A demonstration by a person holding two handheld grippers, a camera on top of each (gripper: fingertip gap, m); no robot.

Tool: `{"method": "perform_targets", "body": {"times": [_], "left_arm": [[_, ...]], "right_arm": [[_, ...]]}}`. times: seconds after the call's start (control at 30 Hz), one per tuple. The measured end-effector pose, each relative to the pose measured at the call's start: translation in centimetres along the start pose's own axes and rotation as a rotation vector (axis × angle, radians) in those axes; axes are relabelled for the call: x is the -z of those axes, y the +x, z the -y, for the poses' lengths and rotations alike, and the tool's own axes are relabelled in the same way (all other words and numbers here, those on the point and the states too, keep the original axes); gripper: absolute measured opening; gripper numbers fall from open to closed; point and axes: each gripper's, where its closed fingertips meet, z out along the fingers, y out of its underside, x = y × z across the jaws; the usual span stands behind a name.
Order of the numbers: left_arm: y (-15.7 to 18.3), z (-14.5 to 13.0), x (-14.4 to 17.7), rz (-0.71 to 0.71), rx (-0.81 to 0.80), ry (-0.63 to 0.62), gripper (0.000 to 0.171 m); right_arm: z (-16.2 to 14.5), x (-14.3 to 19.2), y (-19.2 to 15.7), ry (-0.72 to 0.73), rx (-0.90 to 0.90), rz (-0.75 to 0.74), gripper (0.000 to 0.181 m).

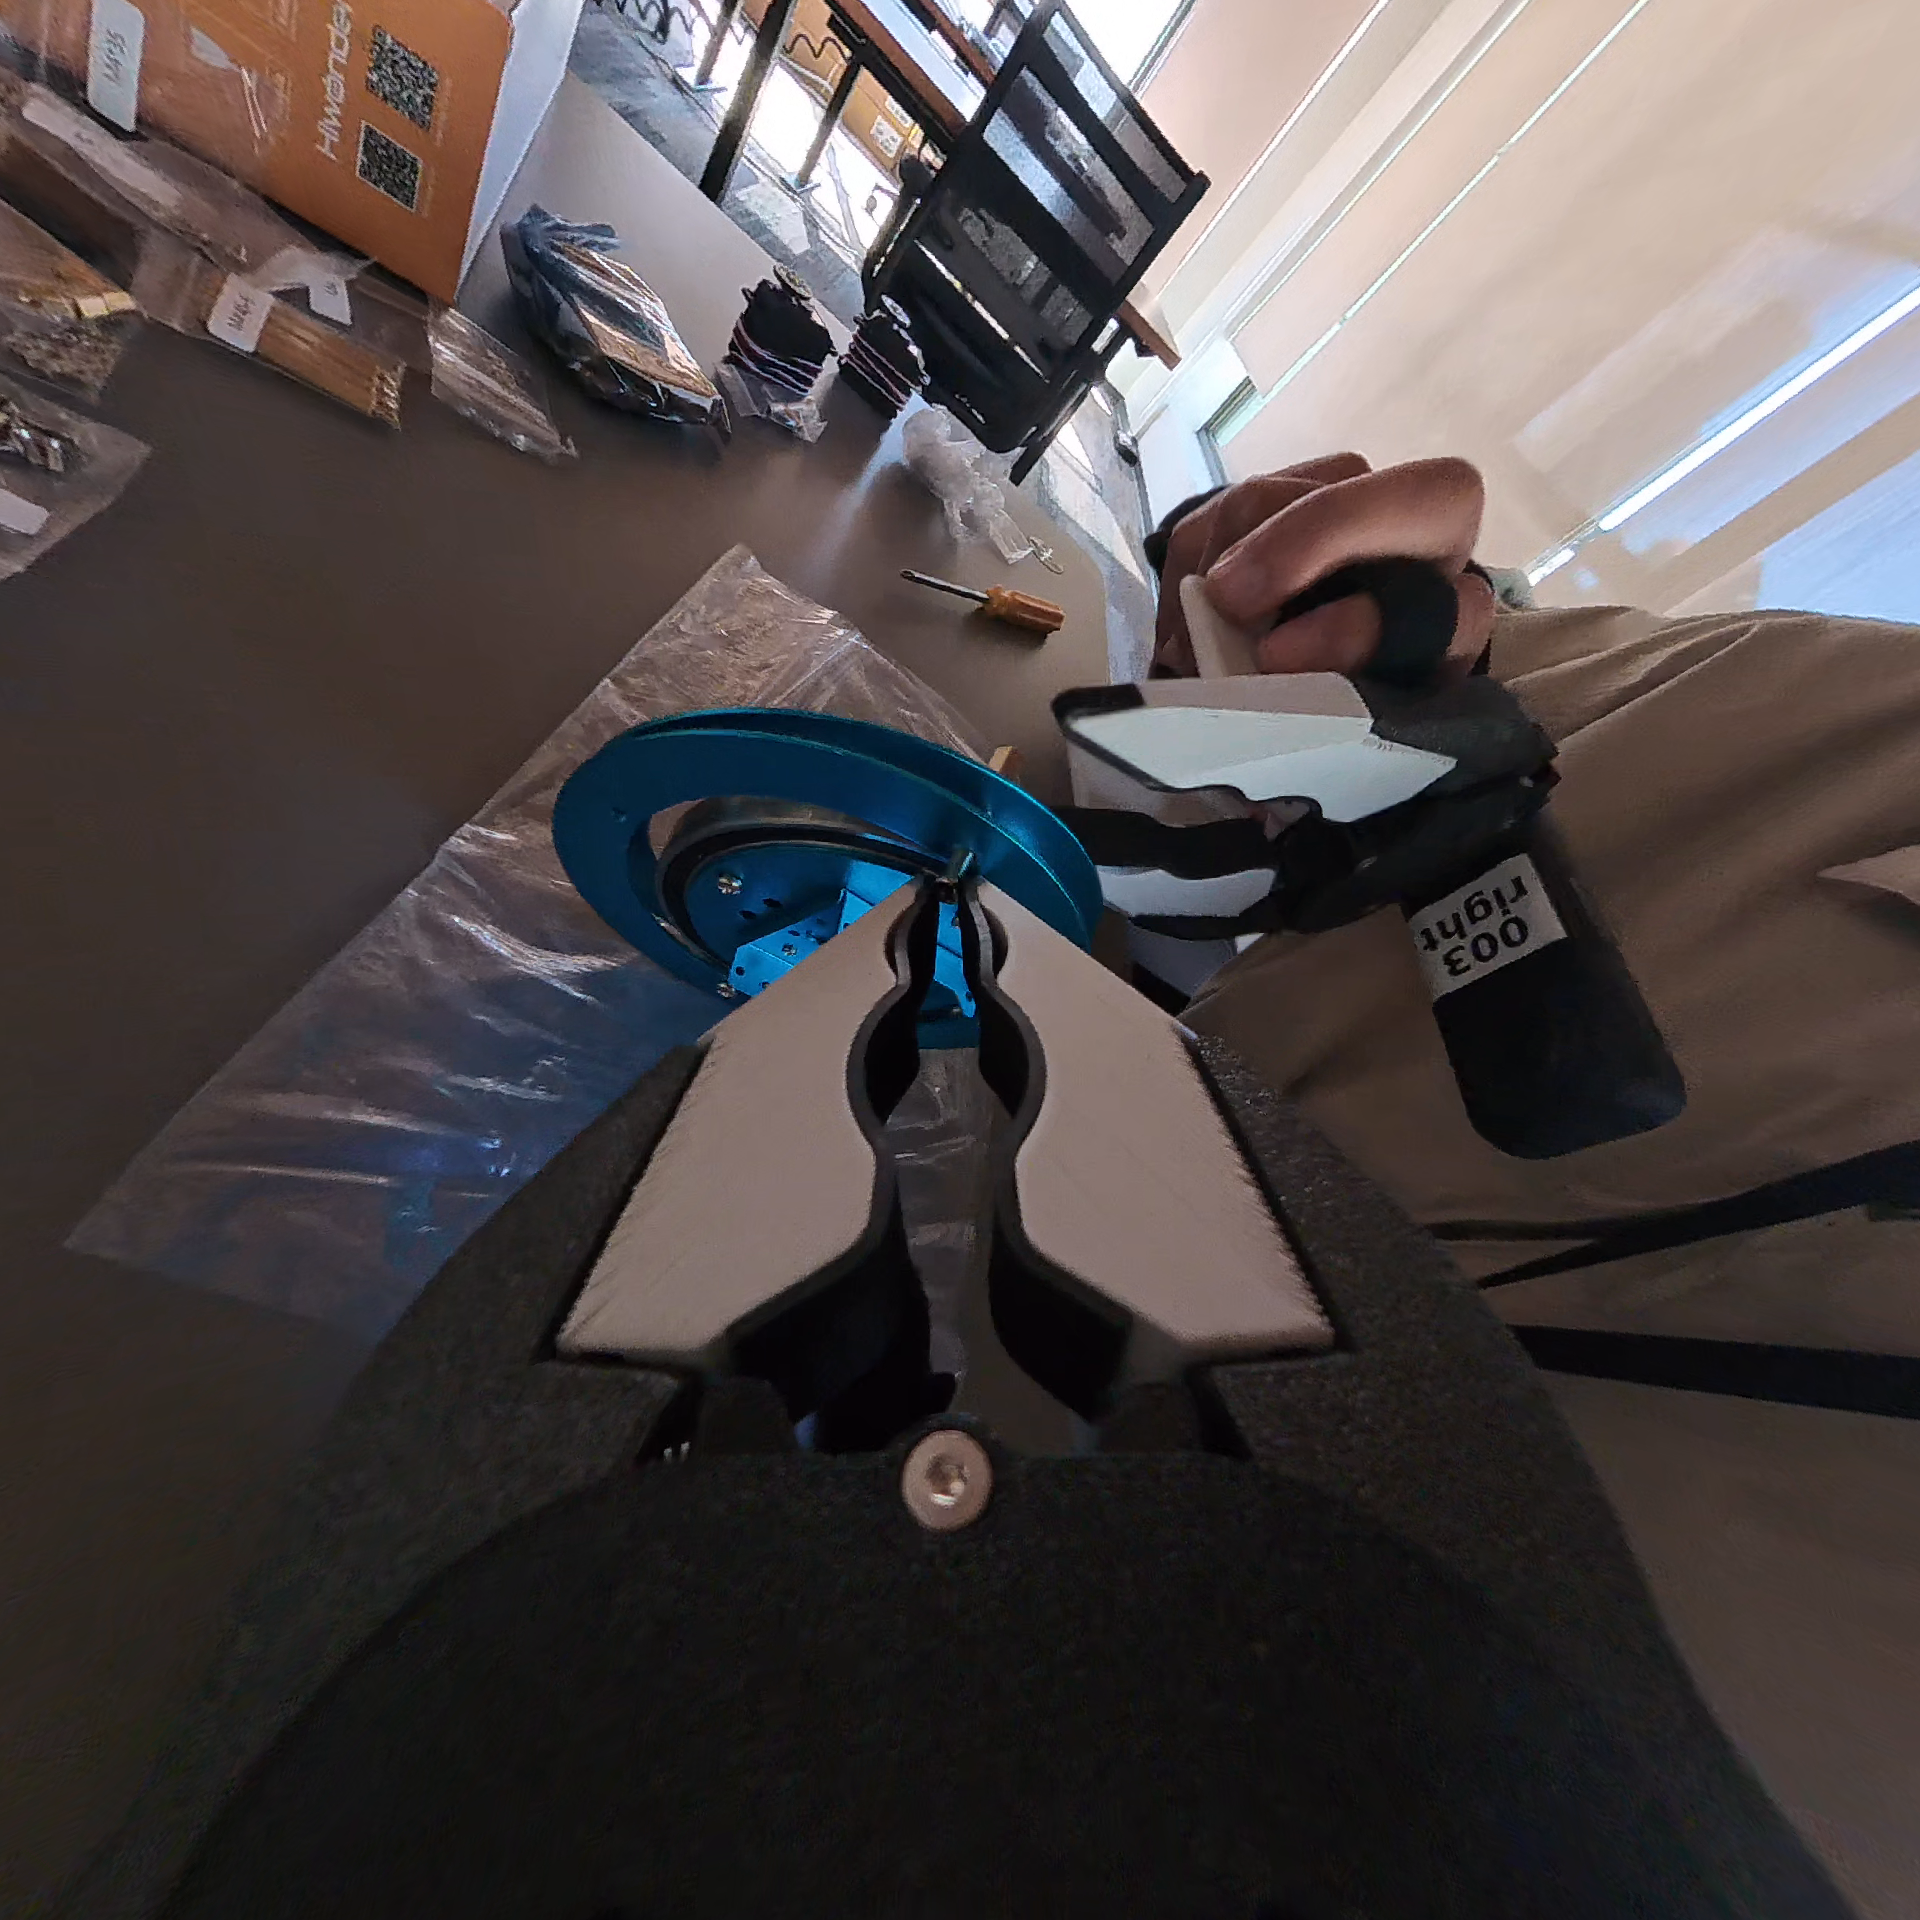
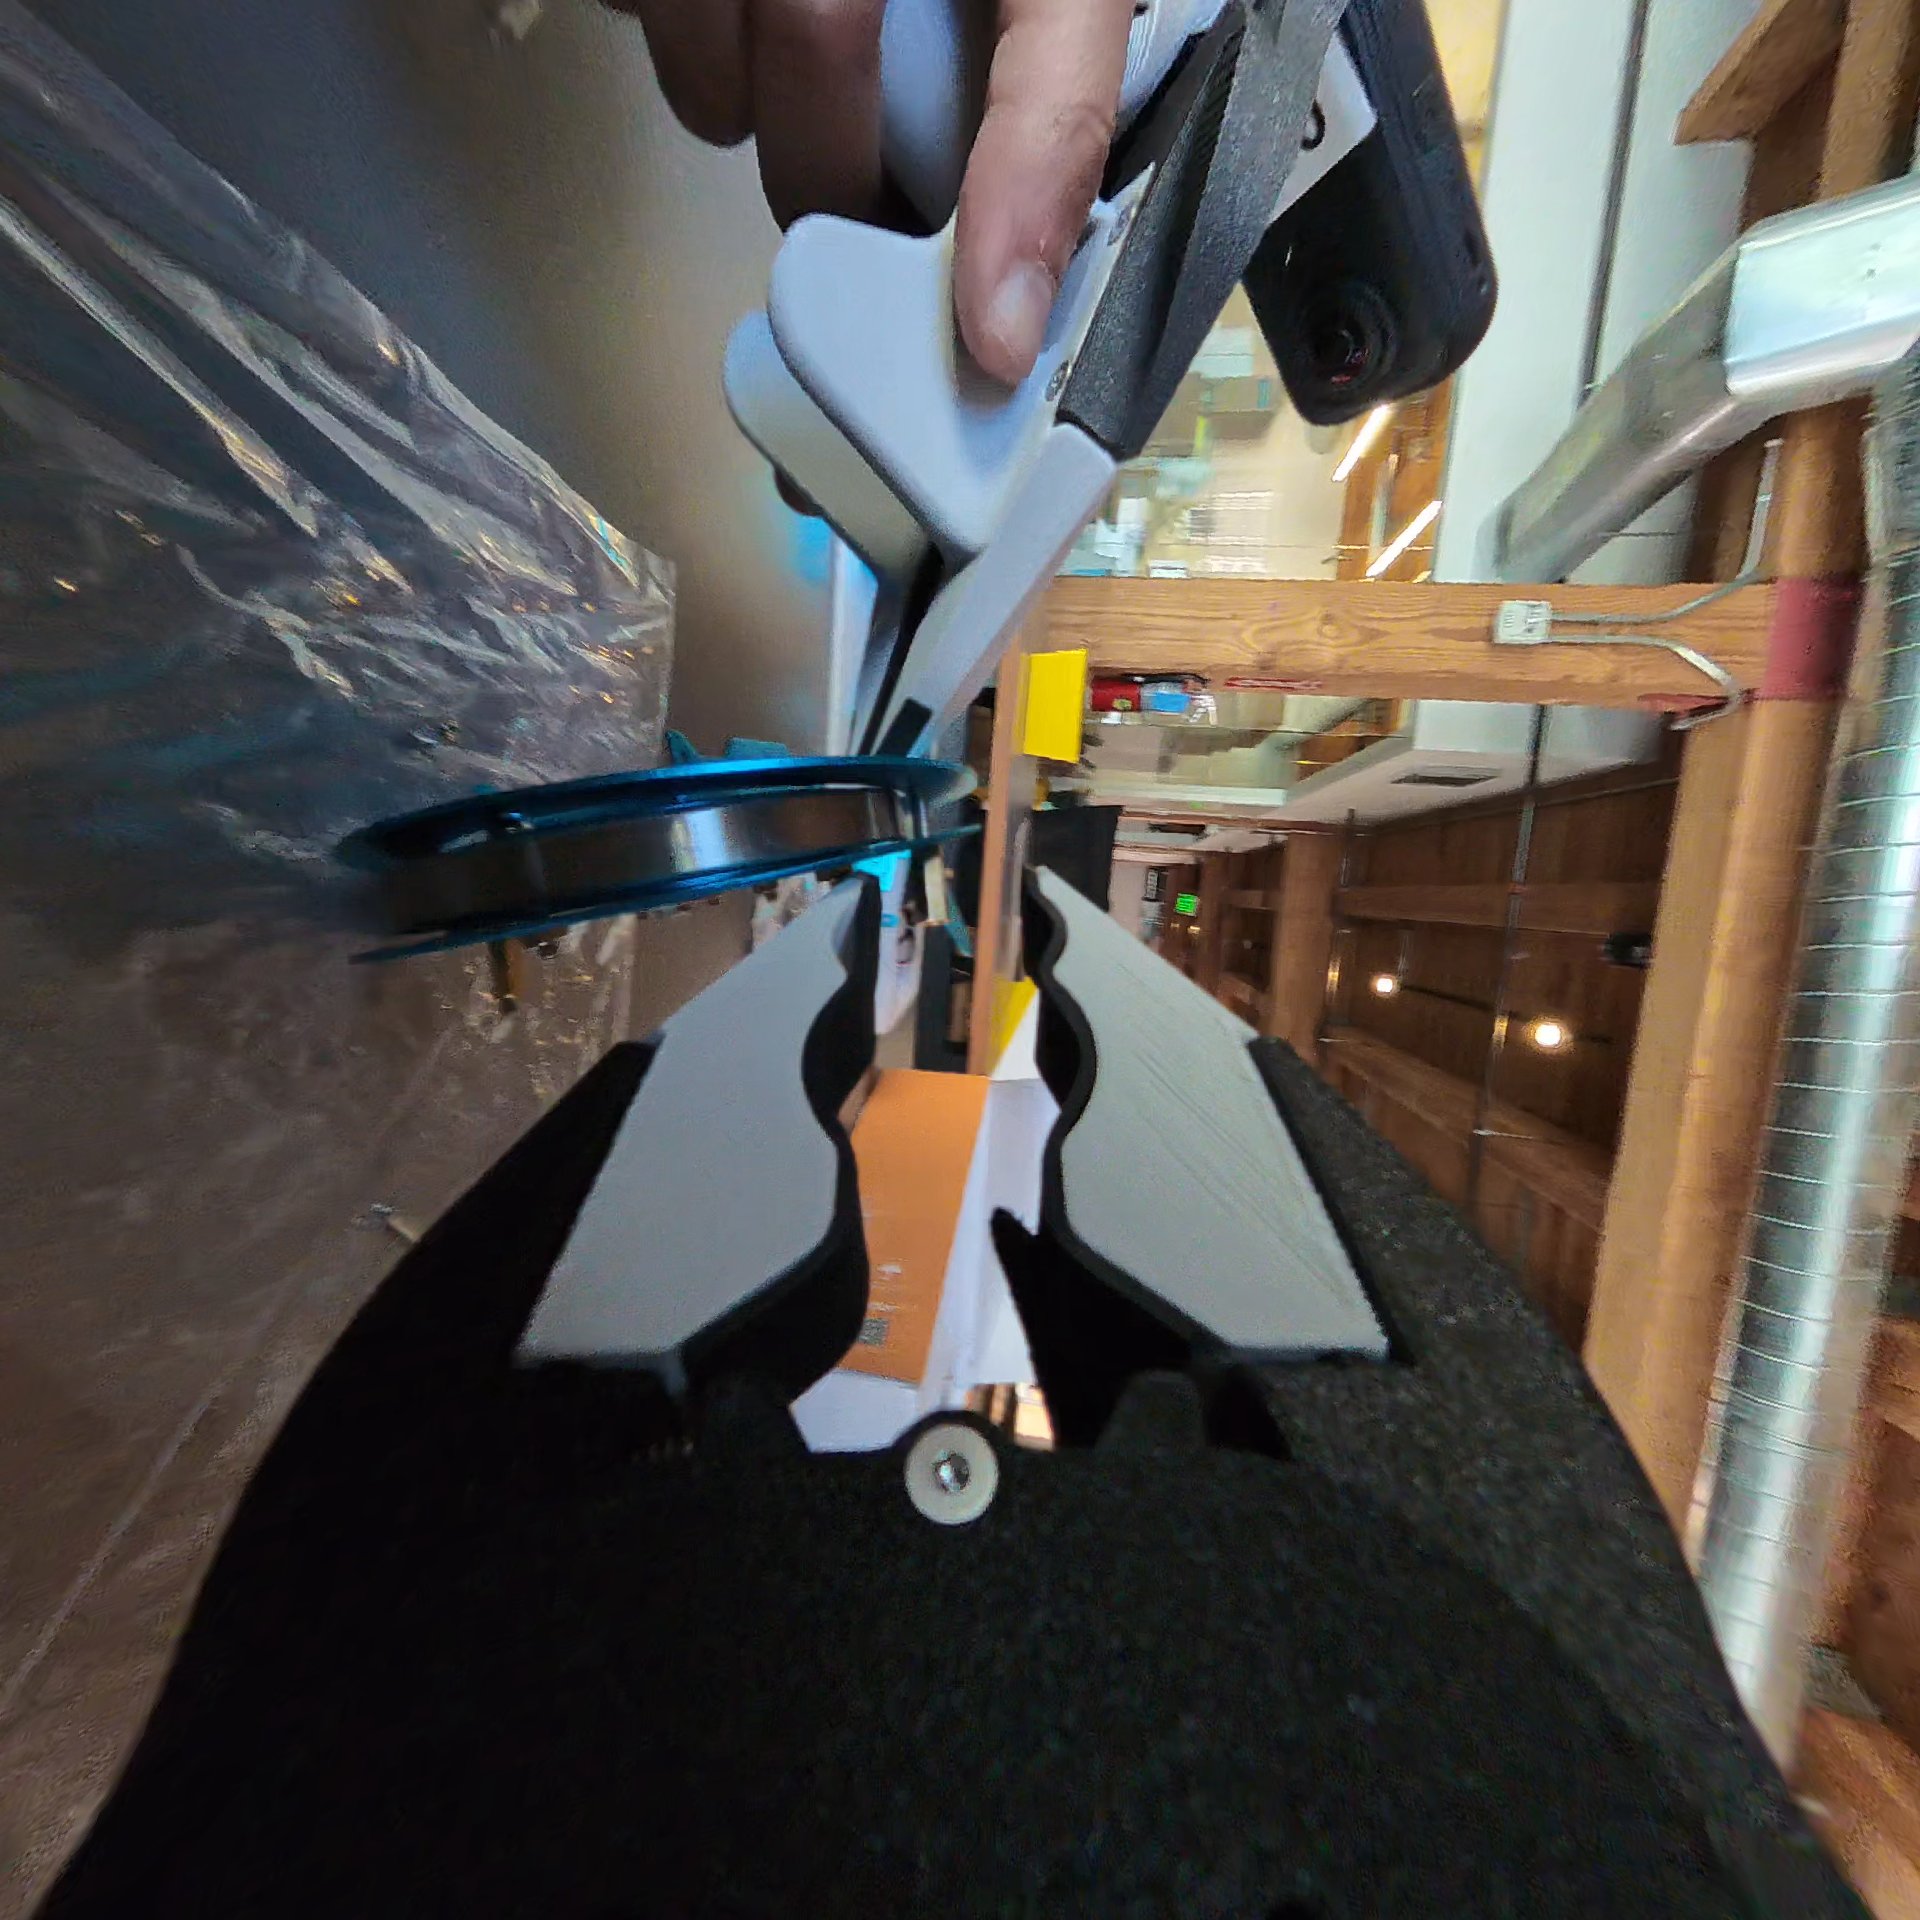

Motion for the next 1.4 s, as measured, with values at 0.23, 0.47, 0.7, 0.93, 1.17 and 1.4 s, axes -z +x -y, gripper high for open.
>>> {"method": "perform_targets", "body": {"times": [0.23, 0.47, 0.7, 0.93, 1.17, 1.4], "left_arm": [[0.3, -0.2, -0.2, 0.021, -0.052, -0.014, 0.002], [0.1, -0.3, -0.3, 0.212, -0.428, -0.057, 0.000], [0.4, -0.7, -1.2, 0.437, -0.899, -0.134, 0.000], [0.6, -1.3, -1.0, 0.334, -0.826, -0.136, 0.000], [0.5, -0.3, -0.1, 0.174, -0.513, -0.053, 0.024], [0.7, -0.2, -0.6, 0.238, -0.661, -0.055, 0.003]], "right_arm": [[-0.5, -1.0, -0.6, -0.019, 0.105, 0.039, 0.005], [-0.6, -0.8, -1.3, 0.020, -0.244, 0.452, 0.004], [-0.5, 1.4, -2.4, 0.047, -0.787, 1.456, 0.004], [0.0, 2.2, -2.4, 0.039, -0.831, 1.879, 0.005], [0.1, 0.6, -2.4, 0.102, -0.732, 1.621, 0.005], [0.1, 0.9, -2.5, 0.109, -0.648, 1.529, 0.004]]}}
